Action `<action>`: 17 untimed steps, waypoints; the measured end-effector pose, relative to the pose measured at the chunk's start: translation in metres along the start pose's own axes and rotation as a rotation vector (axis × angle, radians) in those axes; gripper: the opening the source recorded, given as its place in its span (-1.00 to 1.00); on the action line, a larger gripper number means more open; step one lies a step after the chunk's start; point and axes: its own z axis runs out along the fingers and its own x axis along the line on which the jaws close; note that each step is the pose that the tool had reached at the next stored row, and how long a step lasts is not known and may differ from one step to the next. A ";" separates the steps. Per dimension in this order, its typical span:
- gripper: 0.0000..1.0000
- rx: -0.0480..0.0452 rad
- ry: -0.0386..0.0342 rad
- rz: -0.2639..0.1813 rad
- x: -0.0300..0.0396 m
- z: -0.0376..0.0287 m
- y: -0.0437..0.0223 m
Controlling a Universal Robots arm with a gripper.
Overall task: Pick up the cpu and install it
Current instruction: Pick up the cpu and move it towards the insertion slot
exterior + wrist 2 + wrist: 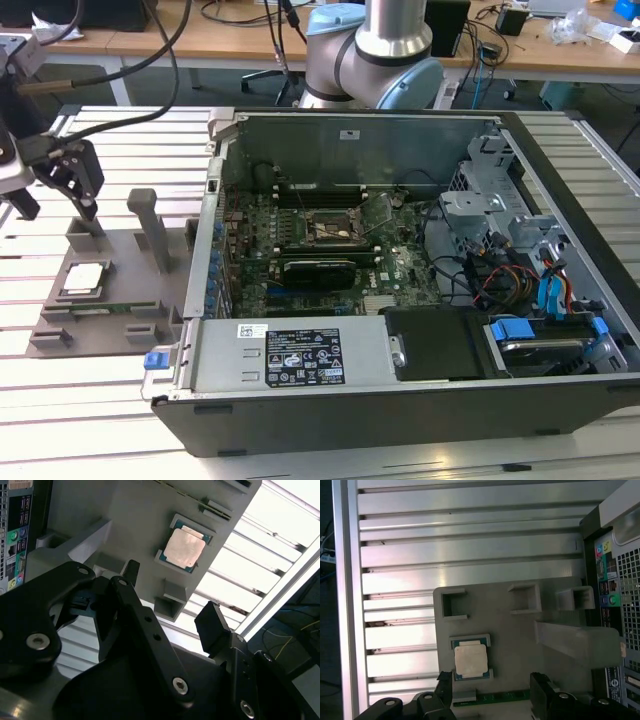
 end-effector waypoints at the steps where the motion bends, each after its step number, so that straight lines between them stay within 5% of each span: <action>1: 0.44 0.0000 0.0000 0.000 0.0000 0.0003 0.0000; 17: 0.44 0.0000 0.0000 0.000 0.0002 0.0065 -0.0003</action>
